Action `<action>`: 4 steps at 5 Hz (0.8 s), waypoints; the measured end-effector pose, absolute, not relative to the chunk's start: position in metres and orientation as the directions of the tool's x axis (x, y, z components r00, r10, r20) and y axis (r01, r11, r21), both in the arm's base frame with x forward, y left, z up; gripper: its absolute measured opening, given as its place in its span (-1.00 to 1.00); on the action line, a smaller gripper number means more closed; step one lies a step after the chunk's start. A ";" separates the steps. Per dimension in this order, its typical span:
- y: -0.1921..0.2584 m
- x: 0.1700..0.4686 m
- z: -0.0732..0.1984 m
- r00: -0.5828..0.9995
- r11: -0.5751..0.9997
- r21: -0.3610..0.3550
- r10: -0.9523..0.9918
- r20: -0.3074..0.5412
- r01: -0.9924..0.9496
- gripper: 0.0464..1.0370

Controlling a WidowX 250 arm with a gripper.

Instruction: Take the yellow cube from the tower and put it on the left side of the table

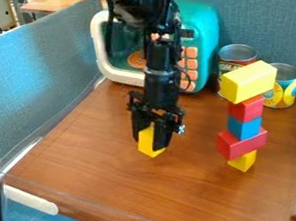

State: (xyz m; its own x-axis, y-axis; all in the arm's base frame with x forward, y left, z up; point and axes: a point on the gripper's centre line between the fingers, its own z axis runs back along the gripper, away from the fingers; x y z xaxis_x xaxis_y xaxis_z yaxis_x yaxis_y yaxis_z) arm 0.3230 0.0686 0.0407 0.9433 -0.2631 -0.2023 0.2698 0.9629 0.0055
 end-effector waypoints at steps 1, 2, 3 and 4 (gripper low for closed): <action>0.067 0.324 0.027 0.939 0.961 -0.010 -0.272 -0.209 0.276 0.08; 0.066 0.327 0.026 0.941 0.959 -0.014 -0.279 -0.192 0.282 0.25; 0.065 0.326 0.026 0.938 0.958 -0.026 -0.287 -0.197 0.287 0.76; 0.065 0.324 0.034 0.950 0.966 -0.012 -0.255 -0.180 0.257 0.94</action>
State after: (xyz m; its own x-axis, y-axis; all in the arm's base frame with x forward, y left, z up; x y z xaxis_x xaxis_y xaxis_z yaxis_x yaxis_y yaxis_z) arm 0.3236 0.0649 0.0345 0.9501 -0.2551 -0.1797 0.2572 0.9663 -0.0117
